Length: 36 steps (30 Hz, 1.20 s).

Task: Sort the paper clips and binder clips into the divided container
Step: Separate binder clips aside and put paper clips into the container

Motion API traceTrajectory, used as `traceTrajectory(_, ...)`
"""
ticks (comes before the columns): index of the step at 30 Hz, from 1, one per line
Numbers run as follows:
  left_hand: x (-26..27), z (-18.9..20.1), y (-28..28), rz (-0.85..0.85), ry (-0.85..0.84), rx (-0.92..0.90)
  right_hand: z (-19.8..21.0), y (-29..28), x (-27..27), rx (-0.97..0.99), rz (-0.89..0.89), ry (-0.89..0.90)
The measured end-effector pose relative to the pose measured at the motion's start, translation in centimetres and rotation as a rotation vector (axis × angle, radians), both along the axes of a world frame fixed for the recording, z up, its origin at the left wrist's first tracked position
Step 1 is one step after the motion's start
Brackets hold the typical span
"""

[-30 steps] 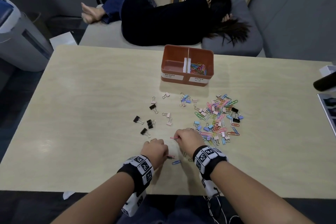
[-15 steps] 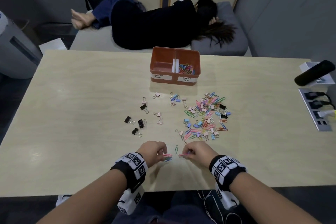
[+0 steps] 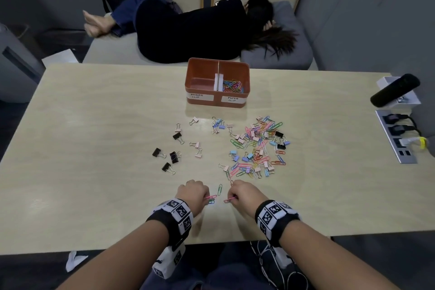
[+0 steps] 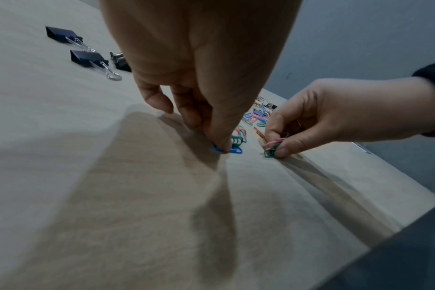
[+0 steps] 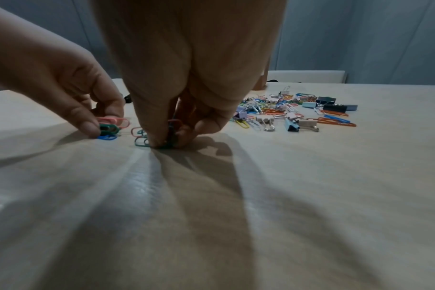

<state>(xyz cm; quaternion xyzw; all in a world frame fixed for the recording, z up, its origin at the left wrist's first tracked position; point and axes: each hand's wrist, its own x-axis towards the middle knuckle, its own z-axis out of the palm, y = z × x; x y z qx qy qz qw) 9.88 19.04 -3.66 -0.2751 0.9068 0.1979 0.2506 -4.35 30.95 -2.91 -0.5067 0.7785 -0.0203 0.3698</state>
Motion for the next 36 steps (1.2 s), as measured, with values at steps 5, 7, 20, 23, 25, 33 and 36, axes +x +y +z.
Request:
traceTrajectory(5,0.1,0.0,0.3,-0.003,-0.025,-0.041,0.2,0.1,0.2,-0.017,0.055,0.053)
traceTrajectory(7,0.1,0.1,0.5,-0.009,-0.026,-0.072,0.2,0.3,-0.1,-0.037,0.051,0.041)
traceTrajectory(20,1.0,1.7,-2.8,0.141,-0.038,-0.041,0.5,-3.7,-0.5,-0.025,0.161,0.045)
traceTrajectory(23,1.0,2.3,-3.3,0.165,-0.004,-0.023,0.5,-4.4,-0.4,0.041,0.157,0.048)
traceTrajectory(25,1.0,2.6,-3.5,0.180,0.013,-0.005,0.5,-4.6,-0.4,0.075,0.159,0.050)
traceTrajectory(33,1.3,3.5,-4.4,0.206,0.033,0.028,0.6,-4.8,-0.1,0.132,0.171,0.091)
traceTrajectory(36,1.4,3.9,-4.9,0.205,0.034,0.036,1.0,-4.7,0.1,0.156,0.192,0.113)
